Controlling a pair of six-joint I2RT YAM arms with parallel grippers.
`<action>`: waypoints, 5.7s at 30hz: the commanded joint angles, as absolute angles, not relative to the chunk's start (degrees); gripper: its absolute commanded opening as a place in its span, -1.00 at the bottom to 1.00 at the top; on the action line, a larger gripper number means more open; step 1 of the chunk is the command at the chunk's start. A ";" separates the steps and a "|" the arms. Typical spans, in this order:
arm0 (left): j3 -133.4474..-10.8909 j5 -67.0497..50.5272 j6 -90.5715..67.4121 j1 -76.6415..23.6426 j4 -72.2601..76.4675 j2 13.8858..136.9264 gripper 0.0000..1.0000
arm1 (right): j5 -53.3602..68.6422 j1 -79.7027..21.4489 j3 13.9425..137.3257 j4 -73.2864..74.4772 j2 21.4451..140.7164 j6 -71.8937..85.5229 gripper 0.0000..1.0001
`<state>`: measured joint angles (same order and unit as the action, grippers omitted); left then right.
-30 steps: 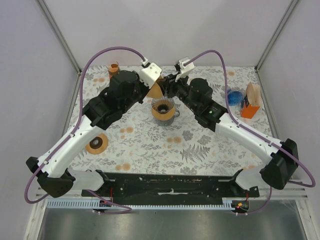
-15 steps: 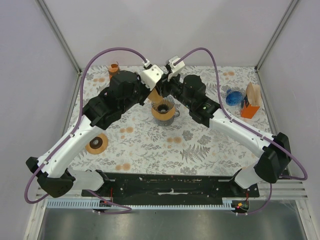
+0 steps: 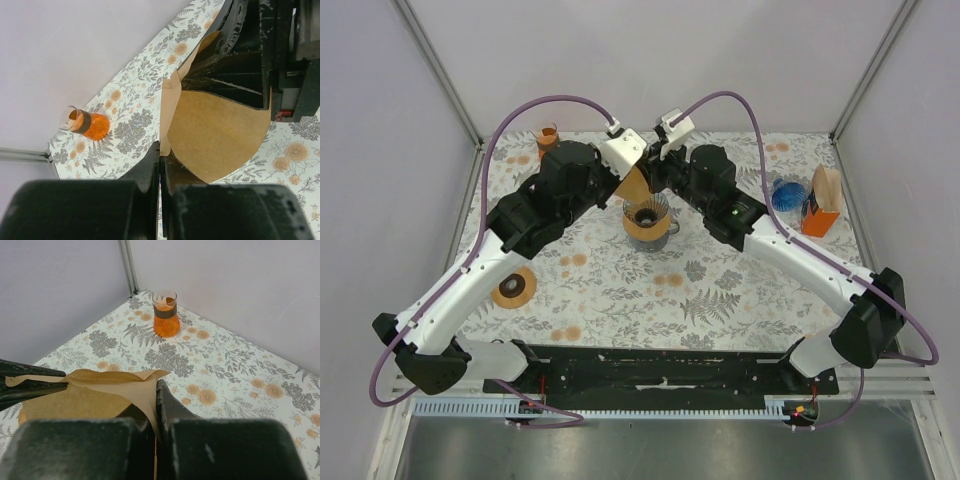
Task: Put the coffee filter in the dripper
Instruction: Adjust the coffee filter.
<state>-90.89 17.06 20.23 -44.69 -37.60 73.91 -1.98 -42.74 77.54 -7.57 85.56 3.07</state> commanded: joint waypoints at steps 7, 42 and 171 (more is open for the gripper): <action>-92.63 11.52 20.04 -44.04 -39.28 72.77 -0.24 | -2.55 -41.05 88.58 9.73 89.12 3.07 -1.00; -90.89 -8.18 -10.98 -27.77 -36.48 90.08 0.65 | 0.70 -37.27 112.06 41.57 115.05 7.73 -1.00; -102.04 -29.88 -6.42 -26.28 -42.10 87.80 -0.96 | 24.43 -30.24 66.71 -8.26 80.95 -30.50 -1.00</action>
